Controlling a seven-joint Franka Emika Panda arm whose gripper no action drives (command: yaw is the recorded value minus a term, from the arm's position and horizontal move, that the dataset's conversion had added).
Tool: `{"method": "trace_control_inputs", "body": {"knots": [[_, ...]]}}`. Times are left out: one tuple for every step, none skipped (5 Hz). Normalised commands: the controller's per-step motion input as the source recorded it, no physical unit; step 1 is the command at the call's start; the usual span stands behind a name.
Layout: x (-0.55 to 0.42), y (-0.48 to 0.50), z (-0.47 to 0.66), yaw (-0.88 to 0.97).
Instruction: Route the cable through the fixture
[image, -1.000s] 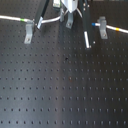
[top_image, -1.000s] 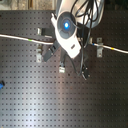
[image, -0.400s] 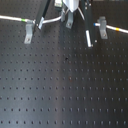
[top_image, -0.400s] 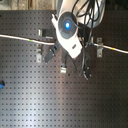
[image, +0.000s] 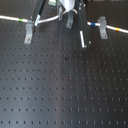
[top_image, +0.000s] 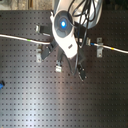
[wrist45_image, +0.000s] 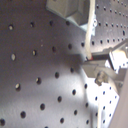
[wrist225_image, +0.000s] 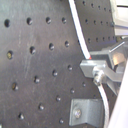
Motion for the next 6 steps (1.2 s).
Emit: {"method": "trace_control_inputs", "body": {"knots": [[0.163, -0.231, 0.00, -0.21], [0.132, -0.177, 0.00, -0.26], [0.027, -0.070, 0.01, -0.09], [-0.137, -0.159, 0.10, 0.00], [-0.350, -0.130, 0.01, 0.05], [-0.248, -0.025, -0.04, 0.07]]}}
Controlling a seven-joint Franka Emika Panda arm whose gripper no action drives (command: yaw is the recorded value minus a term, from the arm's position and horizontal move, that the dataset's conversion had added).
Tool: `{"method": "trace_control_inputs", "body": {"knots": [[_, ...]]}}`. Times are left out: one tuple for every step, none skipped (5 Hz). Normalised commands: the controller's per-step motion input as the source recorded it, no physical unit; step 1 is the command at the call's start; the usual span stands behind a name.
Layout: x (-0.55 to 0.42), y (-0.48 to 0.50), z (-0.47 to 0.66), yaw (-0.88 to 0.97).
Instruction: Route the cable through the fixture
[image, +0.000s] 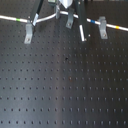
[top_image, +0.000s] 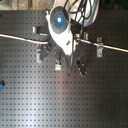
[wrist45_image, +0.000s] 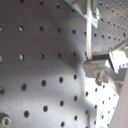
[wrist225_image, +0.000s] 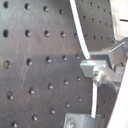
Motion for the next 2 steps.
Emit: {"method": "trace_control_inputs", "body": {"knots": [[0.000, 0.000, 0.01, 0.00], [0.246, 0.207, 0.10, 0.00]]}}
